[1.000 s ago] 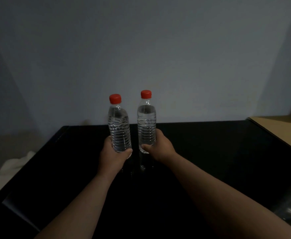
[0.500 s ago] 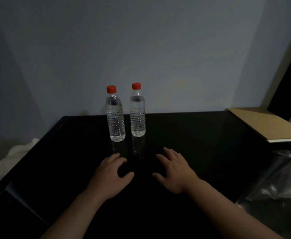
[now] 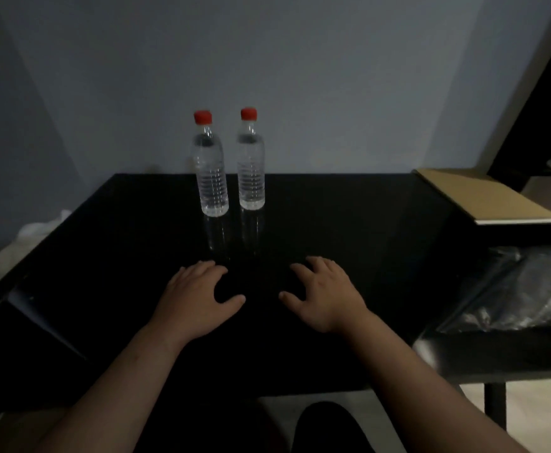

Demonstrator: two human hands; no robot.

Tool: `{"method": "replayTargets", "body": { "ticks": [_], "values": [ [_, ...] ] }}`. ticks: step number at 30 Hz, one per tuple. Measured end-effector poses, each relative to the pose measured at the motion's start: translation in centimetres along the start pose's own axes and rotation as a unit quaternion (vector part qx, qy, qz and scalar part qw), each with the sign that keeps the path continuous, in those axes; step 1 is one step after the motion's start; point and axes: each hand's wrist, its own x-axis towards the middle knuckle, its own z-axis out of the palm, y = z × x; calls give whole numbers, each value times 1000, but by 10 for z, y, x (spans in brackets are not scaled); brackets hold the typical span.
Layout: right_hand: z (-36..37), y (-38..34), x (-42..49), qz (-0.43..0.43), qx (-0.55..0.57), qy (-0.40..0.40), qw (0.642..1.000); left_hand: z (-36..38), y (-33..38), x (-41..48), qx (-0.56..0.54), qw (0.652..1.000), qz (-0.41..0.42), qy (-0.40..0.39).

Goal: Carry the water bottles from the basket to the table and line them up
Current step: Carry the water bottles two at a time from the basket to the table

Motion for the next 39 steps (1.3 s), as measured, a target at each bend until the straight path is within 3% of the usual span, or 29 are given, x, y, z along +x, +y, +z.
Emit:
{"method": "replayTargets", "body": {
  "ticks": [12, 18, 23, 26, 28, 30, 33, 36, 39],
  "values": [
    [18, 16, 5, -40, -6, 39, 998, 5, -2, 10, 17, 1000, 4, 3],
    [13, 6, 0, -19, 10, 57, 998, 13, -11, 11, 33, 999, 15, -3],
    [1, 6, 3, -2, 27, -9, 1000, 2, -5, 12, 27, 996, -20, -79],
    [-18, 4, 6, 2, 42, -96, 994, -17, 3, 18, 21, 988, -47, -148],
    [-46, 3, 16, 38, 77, -164, 983, -42, 5, 35, -30, 971, -80, -223],
    [-82, 0, 24, 84, 186, -208, 957, -78, 13, 57, -142, 932, -143, -302],
    [-127, -2, 11, 108, 274, -124, 948, -120, 30, 70, -285, 900, -167, -282],
    [-161, -1, -22, 146, 331, -28, 932, -152, 50, 67, -334, 896, -137, -260],
    [-185, 5, -60, 206, 390, 53, 896, -173, 70, 64, -371, 872, -115, -299]
  ]
}}
